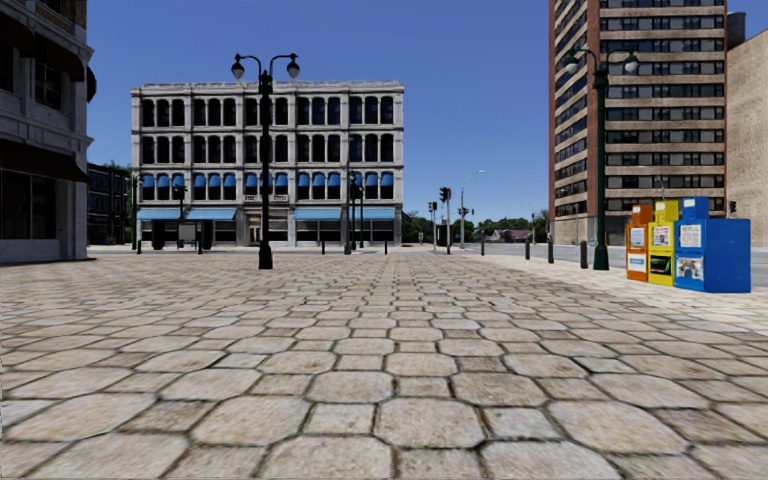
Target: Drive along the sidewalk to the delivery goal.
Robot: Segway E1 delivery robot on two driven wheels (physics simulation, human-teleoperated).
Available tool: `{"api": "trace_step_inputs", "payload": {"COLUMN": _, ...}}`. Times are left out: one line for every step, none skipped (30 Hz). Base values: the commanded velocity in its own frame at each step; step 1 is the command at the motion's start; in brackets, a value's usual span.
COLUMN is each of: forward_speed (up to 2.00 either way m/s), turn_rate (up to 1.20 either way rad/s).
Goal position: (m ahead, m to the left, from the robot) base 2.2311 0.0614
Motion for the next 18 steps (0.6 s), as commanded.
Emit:
{"api": "trace_step_inputs", "payload": {"forward_speed": 2.00, "turn_rate": 0.00}}
{"api": "trace_step_inputs", "payload": {"forward_speed": 2.00, "turn_rate": 0.00}}
{"api": "trace_step_inputs", "payload": {"forward_speed": 2.00, "turn_rate": 0.00}}
{"api": "trace_step_inputs", "payload": {"forward_speed": 2.00, "turn_rate": 0.00}}
{"api": "trace_step_inputs", "payload": {"forward_speed": 2.00, "turn_rate": 0.00}}
{"api": "trace_step_inputs", "payload": {"forward_speed": 2.00, "turn_rate": 0.00}}
{"api": "trace_step_inputs", "payload": {"forward_speed": 2.00, "turn_rate": 0.00}}
{"api": "trace_step_inputs", "payload": {"forward_speed": 2.00, "turn_rate": 0.00}}
{"api": "trace_step_inputs", "payload": {"forward_speed": 2.00, "turn_rate": 0.00}}
{"api": "trace_step_inputs", "payload": {"forward_speed": 2.00, "turn_rate": 0.00}}
{"api": "trace_step_inputs", "payload": {"forward_speed": 2.00, "turn_rate": 0.00}}
{"api": "trace_step_inputs", "payload": {"forward_speed": 2.00, "turn_rate": 0.00}}
{"api": "trace_step_inputs", "payload": {"forward_speed": 2.00, "turn_rate": 0.00}}
{"api": "trace_step_inputs", "payload": {"forward_speed": 2.00, "turn_rate": 0.00}}
{"api": "trace_step_inputs", "payload": {"forward_speed": 2.00, "turn_rate": 0.00}}
{"api": "trace_step_inputs", "payload": {"forward_speed": 2.00, "turn_rate": 0.00}}
{"api": "trace_step_inputs", "payload": {"forward_speed": 2.00, "turn_rate": 0.00}}
{"api": "trace_step_inputs", "payload": {"forward_speed": 2.00, "turn_rate": 0.00}}
